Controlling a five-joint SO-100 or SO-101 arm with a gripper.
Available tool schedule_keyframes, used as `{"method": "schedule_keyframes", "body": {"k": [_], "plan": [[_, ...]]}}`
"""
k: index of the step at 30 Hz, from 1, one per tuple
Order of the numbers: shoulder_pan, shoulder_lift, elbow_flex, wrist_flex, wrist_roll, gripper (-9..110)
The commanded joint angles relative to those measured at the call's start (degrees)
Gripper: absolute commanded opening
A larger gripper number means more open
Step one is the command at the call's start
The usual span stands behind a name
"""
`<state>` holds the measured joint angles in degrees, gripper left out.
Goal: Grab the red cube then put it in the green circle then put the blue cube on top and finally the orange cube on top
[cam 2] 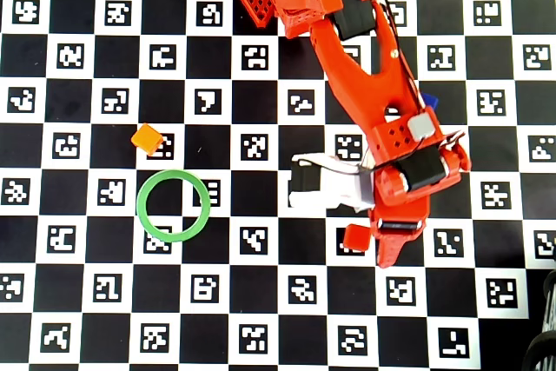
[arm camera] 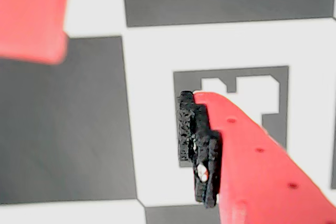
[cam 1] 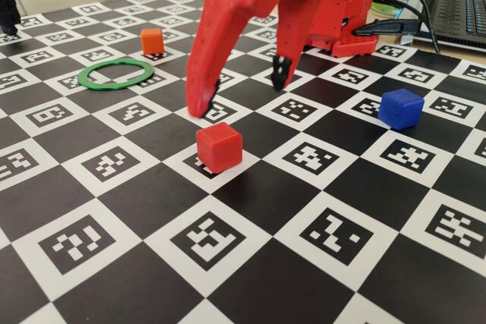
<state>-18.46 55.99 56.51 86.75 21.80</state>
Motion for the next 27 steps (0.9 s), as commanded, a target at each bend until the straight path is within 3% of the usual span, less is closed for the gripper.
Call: {"method": "schedule_keyframes", "body": {"k": [1, 16, 27], "plan": [[1.7, 1.1, -4.0, -2.4, -0.9, 50], [3.5, -4.7, -4.0, -7.3, -1.8, 49], [3.9, -5.7, -4.0, -9.0, 6.8, 48]]}}
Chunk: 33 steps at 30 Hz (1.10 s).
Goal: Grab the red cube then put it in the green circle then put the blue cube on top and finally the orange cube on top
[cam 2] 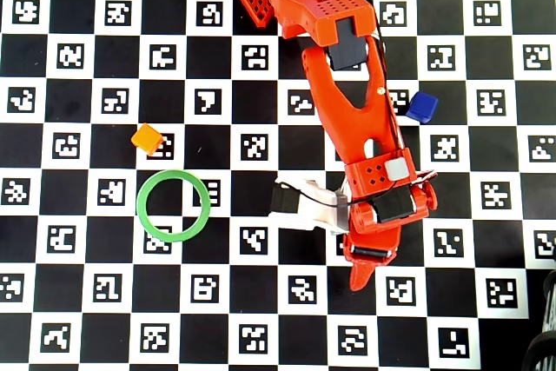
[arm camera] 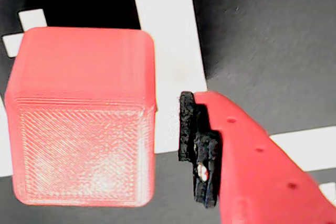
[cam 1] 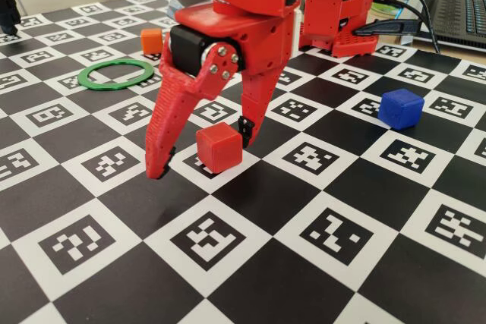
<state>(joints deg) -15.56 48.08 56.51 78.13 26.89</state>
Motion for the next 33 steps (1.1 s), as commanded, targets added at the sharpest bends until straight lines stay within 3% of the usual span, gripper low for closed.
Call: {"method": "schedule_keyframes", "body": {"k": [1, 12, 24, 33], "plan": [[1.0, 2.2, -4.0, -0.4, 1.9, 48], [1.1, 1.9, -3.9, -1.0, 2.1, 45], [1.1, 1.9, -3.3, -1.4, 1.5, 12], [1.1, 4.1, -3.3, 0.0, -0.3, 8]]}}
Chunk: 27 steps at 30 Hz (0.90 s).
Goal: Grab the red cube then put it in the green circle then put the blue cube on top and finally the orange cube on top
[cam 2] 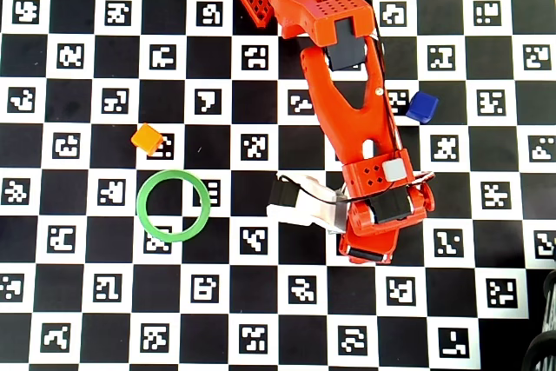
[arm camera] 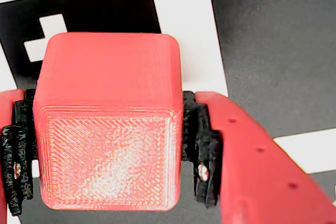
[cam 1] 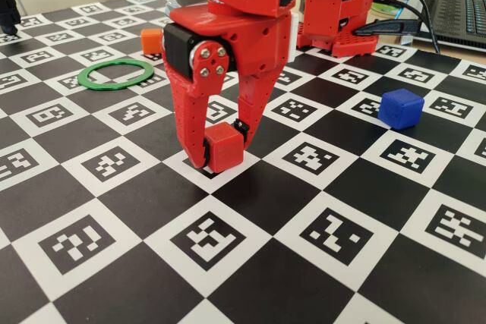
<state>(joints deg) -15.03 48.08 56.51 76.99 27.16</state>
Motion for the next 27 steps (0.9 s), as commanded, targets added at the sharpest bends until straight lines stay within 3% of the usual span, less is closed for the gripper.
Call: {"method": "schedule_keyframes", "body": {"k": [1, 6, 12, 19, 27], "plan": [[0.6, 4.9, -3.3, 1.8, -1.0, 8], [1.1, 11.8, -1.9, 8.0, -4.0, 7], [6.2, 25.1, 4.5, 12.3, -17.2, 7], [19.3, 33.0, 4.1, 18.9, -34.8, 7], [34.8, 26.3, -3.7, 22.1, -49.7, 7]]}}
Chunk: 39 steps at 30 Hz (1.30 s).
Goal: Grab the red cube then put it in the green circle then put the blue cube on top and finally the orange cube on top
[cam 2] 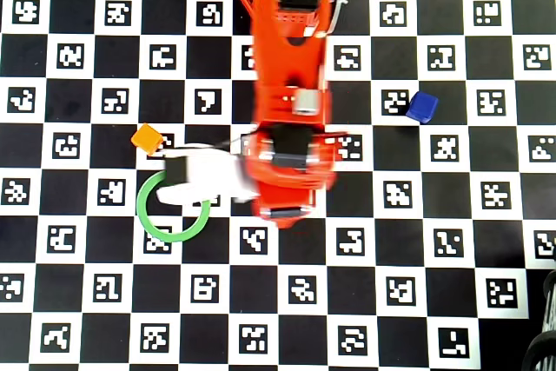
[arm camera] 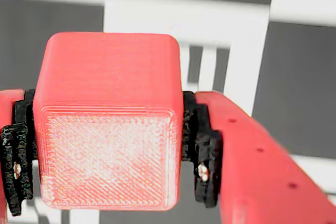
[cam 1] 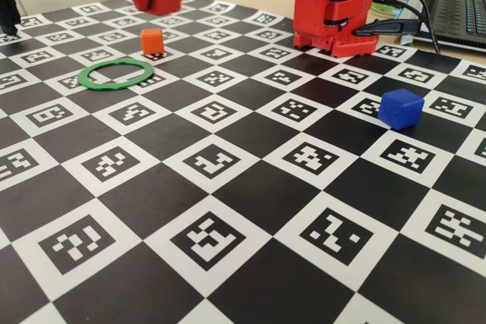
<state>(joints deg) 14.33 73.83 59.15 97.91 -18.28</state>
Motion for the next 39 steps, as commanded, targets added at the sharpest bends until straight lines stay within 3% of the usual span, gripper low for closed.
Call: {"method": "schedule_keyframes", "body": {"k": [1, 13, 39], "plan": [[6.9, -0.9, -7.4, 1.1, -5.4, 7], [16.8, -14.2, -16.5, -0.2, -12.3, 7], [15.3, -13.4, 2.5, -17.7, -9.8, 7]]}}
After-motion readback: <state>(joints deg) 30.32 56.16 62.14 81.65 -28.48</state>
